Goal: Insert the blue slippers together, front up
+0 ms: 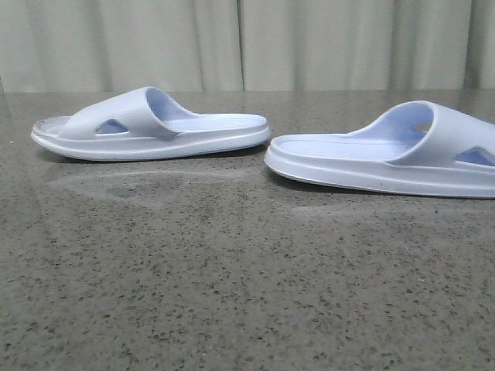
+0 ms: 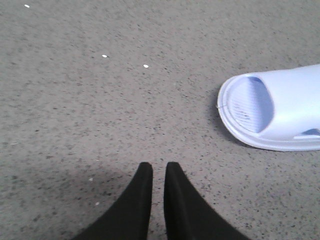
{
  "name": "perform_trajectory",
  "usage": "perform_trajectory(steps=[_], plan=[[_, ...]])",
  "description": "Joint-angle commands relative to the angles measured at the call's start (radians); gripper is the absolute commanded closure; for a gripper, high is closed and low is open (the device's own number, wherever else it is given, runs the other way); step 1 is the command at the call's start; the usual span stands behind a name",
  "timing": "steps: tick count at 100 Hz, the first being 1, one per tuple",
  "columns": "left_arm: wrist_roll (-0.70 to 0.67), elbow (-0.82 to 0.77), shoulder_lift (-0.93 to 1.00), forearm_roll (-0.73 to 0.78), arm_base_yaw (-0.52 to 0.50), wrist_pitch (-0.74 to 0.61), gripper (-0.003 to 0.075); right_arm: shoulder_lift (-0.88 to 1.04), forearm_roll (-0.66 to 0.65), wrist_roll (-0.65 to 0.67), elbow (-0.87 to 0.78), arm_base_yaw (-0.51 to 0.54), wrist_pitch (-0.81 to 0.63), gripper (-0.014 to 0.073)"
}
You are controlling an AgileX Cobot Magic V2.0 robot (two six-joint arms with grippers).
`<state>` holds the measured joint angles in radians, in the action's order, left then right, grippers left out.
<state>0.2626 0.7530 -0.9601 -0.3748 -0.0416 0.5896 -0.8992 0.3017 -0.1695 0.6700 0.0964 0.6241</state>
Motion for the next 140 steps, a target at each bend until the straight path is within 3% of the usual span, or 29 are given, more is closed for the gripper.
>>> perform_trajectory(steps=[1,16,23,32,41,56,68,103,140], plan=[[0.111,0.050,-0.049,-0.150,-0.003,-0.035,0.0699,-0.009,0.000,-0.032,0.059,0.007,-0.023,0.0600],[0.266,0.069,-0.136,-0.358,-0.003,-0.007,0.0627,-0.027,0.006,-0.031,0.070,0.007,-0.007,0.0405],[0.322,0.083,-0.171,-0.419,-0.008,0.023,0.0575,-0.039,0.019,-0.031,0.070,0.007,0.003,0.0358],[0.404,0.106,-0.218,-0.516,-0.046,0.082,0.0502,-0.053,0.060,-0.060,0.071,0.020,0.008,0.0358],[0.496,0.116,-0.259,-0.632,-0.118,0.159,0.0454,-0.064,0.182,-0.153,0.071,0.067,0.022,0.0358],[0.649,0.119,-0.320,-0.837,-0.269,0.329,0.0451,-0.128,0.470,-0.361,0.073,0.205,0.115,0.0358],[0.716,0.119,-0.359,-0.936,-0.343,0.413,0.0451,-0.226,0.517,-0.410,0.105,0.290,0.204,0.0358],[0.763,0.139,-0.491,-0.946,-0.344,0.471,0.0451,-0.493,0.770,-0.578,0.226,0.418,0.439,0.0358],[0.763,0.241,-0.590,-0.910,-0.281,0.493,0.0451,-0.596,0.769,-0.625,0.238,0.418,0.470,0.0358]])
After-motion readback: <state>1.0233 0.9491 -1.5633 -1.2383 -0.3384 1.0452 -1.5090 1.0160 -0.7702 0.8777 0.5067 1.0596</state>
